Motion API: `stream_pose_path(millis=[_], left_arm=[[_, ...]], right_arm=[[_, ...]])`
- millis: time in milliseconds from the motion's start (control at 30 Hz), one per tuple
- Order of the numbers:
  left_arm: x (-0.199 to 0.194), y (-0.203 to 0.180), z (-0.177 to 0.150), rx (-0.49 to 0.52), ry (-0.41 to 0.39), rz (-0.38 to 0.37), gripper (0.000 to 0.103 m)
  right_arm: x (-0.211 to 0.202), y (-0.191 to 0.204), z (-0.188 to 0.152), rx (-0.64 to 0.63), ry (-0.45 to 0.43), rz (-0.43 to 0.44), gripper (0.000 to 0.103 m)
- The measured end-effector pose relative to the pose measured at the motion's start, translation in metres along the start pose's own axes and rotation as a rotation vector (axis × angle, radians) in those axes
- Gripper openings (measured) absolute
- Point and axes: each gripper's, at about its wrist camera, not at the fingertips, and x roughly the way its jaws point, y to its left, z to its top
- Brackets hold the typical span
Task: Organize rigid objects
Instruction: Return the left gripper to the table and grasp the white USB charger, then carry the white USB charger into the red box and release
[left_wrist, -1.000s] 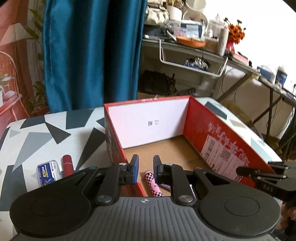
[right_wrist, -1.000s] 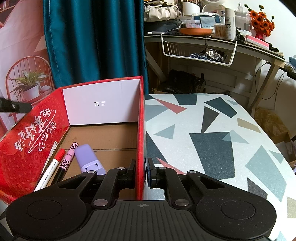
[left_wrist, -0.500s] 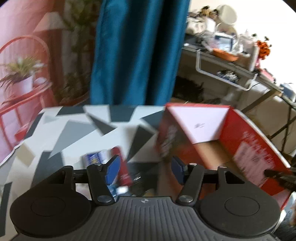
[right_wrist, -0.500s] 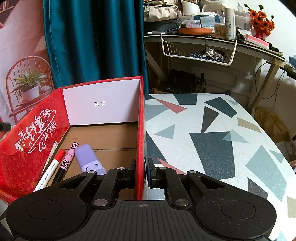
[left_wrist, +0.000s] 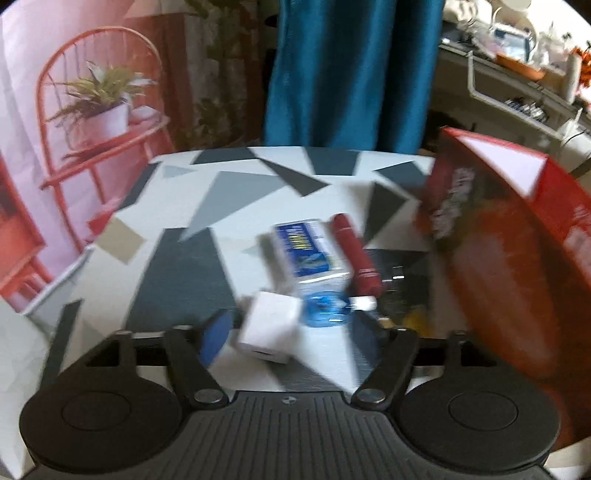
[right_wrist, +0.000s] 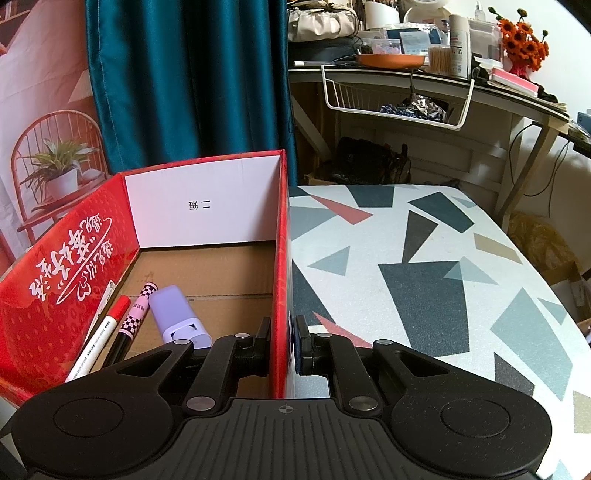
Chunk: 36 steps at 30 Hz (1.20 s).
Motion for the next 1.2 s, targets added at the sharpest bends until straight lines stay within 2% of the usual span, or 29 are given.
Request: stream_pose_path(millis=[167,233,333,533,767,800,900,967,1200], left_arm=[[0.018,0.015,0.001,-0.042,-0.002,0.004,0.077],[0.026,0.016,0.002,-0.05,0.007,0.022,0.068],[0.038,0.019,0.004,-0.073,0.024,0.034,0.06],[0.05,0.01,0.0,0.001,0.041,0.051,0.058],[0.049,0.01,-0.006,-0.054,0.012,0.06,0.055],[0.049,0.009,-0.007,-0.057,0.007,0.064,0.053],[0.046,0.006,-0.009,-0.053,-0.005,0.069,0.037],[0.044,0.005,-0.01,-0.052,0.001,0.081,0.037],[0.031,-0.001,-0.021,-0.048,0.018,0.034,0.037]], right_arm=[[0.0,0.0,0.0,0.001,0.0,0.0,0.011],[0.0,0.0,0.0,0.0,0.001,0.001,0.011],[0.0,0.0,0.001,-0.003,0.002,0.001,0.011],[0.0,0.0,0.001,-0.003,0.003,0.001,0.011],[0.0,0.0,0.001,-0.003,0.002,0.001,0.011],[0.0,0.001,0.001,-0.003,0.003,0.001,0.011],[0.0,0.0,0.001,-0.002,0.002,0.001,0.011],[0.0,0.0,0.001,-0.003,0.002,0.001,0.011],[0.0,0.001,0.001,-0.002,0.002,0.001,0.011]])
